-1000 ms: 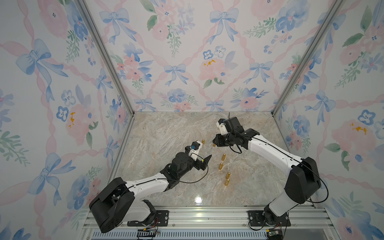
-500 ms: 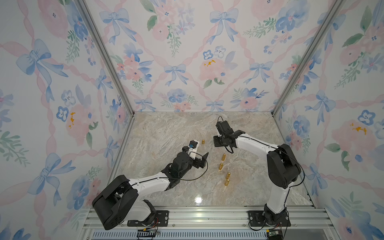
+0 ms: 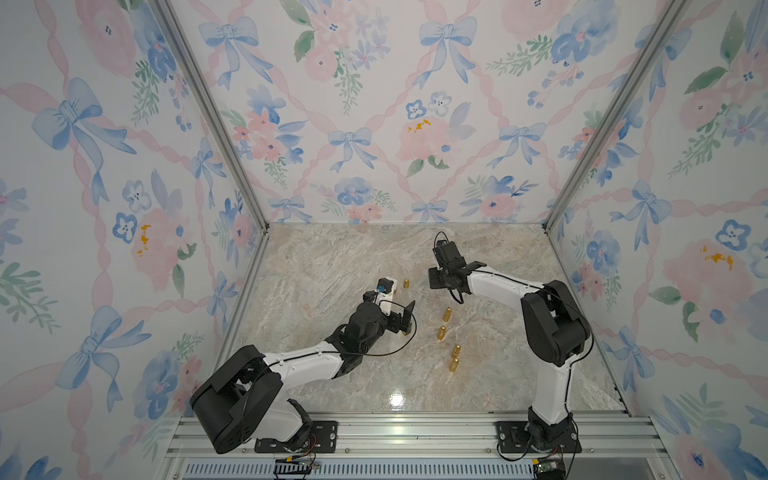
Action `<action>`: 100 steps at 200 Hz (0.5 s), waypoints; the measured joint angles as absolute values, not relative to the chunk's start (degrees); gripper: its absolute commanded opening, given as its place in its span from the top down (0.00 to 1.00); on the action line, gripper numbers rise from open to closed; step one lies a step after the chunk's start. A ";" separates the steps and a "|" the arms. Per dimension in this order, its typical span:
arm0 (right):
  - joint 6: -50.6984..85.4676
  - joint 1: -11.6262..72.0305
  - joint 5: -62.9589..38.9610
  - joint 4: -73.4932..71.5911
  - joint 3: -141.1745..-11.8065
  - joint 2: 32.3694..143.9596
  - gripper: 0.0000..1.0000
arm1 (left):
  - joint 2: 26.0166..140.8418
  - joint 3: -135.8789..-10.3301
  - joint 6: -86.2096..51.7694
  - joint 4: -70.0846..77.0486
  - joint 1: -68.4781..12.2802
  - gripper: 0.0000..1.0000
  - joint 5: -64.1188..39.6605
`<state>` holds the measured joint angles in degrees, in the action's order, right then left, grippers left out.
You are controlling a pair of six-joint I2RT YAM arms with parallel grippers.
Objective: Open the lipstick cap
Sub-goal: Place the lipstick at the center of the board.
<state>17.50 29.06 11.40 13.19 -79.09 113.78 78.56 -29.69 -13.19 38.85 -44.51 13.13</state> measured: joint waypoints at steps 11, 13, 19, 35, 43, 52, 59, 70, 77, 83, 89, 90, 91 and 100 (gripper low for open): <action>17.50 28.93 11.49 12.51 -79.09 114.13 0.86 | 78.56 -29.69 -13.21 38.85 -44.45 0.02 13.19; 17.47 28.91 11.53 12.43 -79.09 114.26 0.86 | 78.56 -29.69 -13.21 38.85 -44.42 0.02 13.19; 17.47 28.93 11.68 12.10 -79.09 114.59 0.86 | 78.56 -29.69 -13.21 38.85 -44.42 0.02 13.28; 17.37 28.91 12.08 11.51 -79.09 115.52 0.86 | 78.56 -29.69 -13.37 38.85 -44.31 0.02 13.28; 17.30 28.91 12.29 11.42 -79.09 115.90 0.86 | 78.56 -29.69 -13.37 38.85 -44.25 0.02 13.30; 17.26 28.91 12.51 11.25 -79.09 116.20 0.86 | 78.56 -29.69 -13.39 38.85 -44.21 0.02 13.32; 17.08 28.91 12.53 11.16 -79.07 116.29 0.86 | 78.56 -29.69 -13.39 38.85 -44.21 0.02 13.34; 17.04 28.91 12.64 10.87 -79.07 116.38 0.86 | 78.56 -29.69 -13.39 38.85 -44.21 0.02 13.52; 16.88 28.91 12.71 10.63 -79.07 116.38 0.86 | 78.56 -29.69 -13.39 38.85 -44.21 0.02 13.56; 16.86 28.91 12.73 10.48 -79.07 116.38 0.86 | 78.56 -29.69 -13.39 38.85 -44.21 0.02 13.65; 16.82 28.91 12.78 10.20 -79.00 116.38 0.86 | 78.56 -29.69 -13.39 38.85 -44.21 0.02 13.69; 16.82 28.91 12.78 10.17 -79.00 116.38 0.86 | 78.56 -29.69 -13.39 38.85 -44.21 0.02 13.69; 16.80 28.91 12.78 10.11 -79.00 116.38 0.86 | 78.56 -29.69 -13.39 38.85 -44.21 0.02 13.69; 16.64 28.91 12.91 9.78 -78.85 116.38 0.86 | 78.56 -29.69 -13.39 38.85 -44.21 0.02 13.72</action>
<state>16.64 28.91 12.91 9.78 -78.85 116.38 78.56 -29.69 -13.39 38.85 -44.21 13.72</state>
